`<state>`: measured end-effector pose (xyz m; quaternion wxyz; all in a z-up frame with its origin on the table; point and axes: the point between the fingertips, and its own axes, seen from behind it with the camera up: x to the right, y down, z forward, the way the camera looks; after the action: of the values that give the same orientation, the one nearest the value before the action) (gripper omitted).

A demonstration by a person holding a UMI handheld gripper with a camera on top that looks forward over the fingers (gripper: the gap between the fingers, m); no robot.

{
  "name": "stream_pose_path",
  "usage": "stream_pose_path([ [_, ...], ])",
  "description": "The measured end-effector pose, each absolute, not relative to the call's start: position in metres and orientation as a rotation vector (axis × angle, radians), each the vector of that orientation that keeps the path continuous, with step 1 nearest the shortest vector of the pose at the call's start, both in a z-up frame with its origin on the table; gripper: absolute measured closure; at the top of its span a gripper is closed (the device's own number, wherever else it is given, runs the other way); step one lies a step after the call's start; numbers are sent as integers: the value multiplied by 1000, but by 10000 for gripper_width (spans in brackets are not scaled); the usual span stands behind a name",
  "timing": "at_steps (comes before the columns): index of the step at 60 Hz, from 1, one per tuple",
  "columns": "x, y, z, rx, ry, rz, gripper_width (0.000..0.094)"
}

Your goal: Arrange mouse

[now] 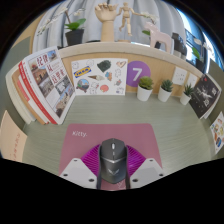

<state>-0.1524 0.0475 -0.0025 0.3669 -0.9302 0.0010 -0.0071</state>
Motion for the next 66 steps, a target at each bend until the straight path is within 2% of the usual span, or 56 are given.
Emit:
stream_pose_path([
  [6, -152, 48, -11, -2386, 0, -13, 568],
  [15, -150, 52, -12, -2401, 26, -16, 424],
  [18, -146, 51, -11, -2414, 46, -24, 322],
  [22, -144, 44, -6, -2447, 13, -29, 108],
  [24, -144, 41, 1, -2450, -12, -24, 79],
  [30, -139, 31, 37, -2438, -50, -35, 79],
  [43, -117, 11, 156, -2325, -65, -35, 79],
  [51, -101, 2, 214, -2248, -35, -26, 82],
  [59, -93, -9, 245, -2201, -1, 16, 80],
  [66, -83, -20, 252, -2203, 1, 16, 89],
])
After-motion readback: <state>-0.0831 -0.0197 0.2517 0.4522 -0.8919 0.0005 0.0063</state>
